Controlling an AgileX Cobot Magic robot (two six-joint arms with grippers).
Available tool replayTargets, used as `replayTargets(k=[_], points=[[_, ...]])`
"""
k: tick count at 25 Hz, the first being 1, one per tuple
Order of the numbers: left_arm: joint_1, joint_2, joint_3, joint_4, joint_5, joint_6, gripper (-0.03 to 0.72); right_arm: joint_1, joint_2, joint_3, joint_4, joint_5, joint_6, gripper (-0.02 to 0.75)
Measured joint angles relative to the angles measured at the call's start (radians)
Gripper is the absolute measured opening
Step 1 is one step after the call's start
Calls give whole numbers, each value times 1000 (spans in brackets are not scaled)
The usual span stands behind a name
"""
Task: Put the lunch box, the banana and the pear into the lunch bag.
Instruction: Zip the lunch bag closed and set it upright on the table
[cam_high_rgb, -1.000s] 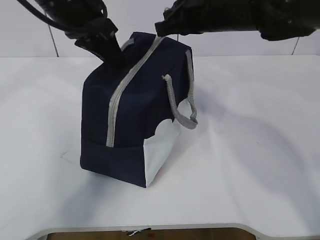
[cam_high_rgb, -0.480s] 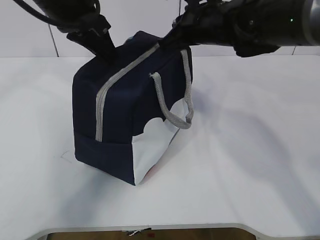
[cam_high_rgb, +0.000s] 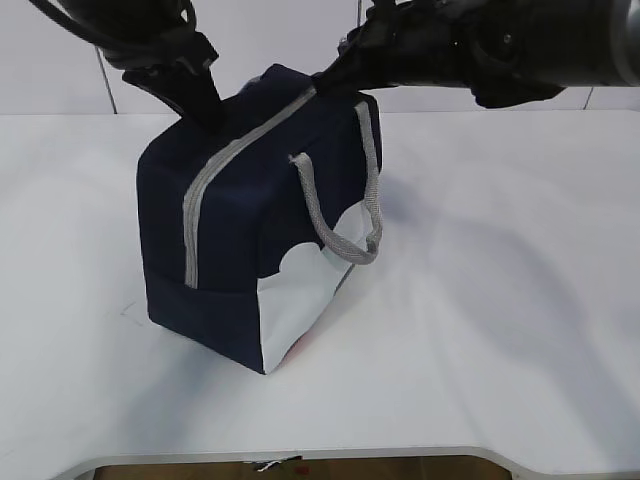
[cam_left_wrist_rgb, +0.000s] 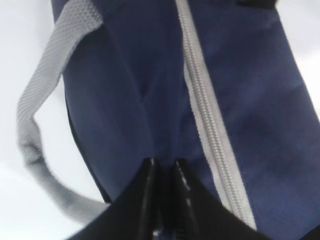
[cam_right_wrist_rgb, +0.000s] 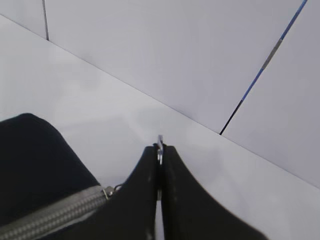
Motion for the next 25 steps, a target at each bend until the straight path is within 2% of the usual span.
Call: replayTargets(k=[3, 5, 6, 8, 15, 18, 22, 25], points=[[2, -2, 0, -12, -12, -18, 216, 0, 0, -2, 0, -24, 2, 17], [2, -2, 0, -26, -49, -25, 355, 0, 0, -2, -2, -28, 2, 17], [2, -2, 0, -31, -73, -26, 397, 0, 0, -2, -2, -30, 4, 17], [2, -2, 0, -54, -119, -28, 423, 0, 0, -2, -2, -30, 5, 17], [2, 50, 0, -121, -231, -22, 407, 0, 0, -2, -2, -33, 7, 17], [2, 80, 0, -135, -292, -21, 374, 0, 0, -2, -2, -34, 7, 17], [2, 118, 0, -158, -310, -19, 281, -2, 0, -2, -2, -34, 7, 17], [2, 126, 0, -162, -325, -17, 135, -2, 0, -2, -2, -34, 7, 17]])
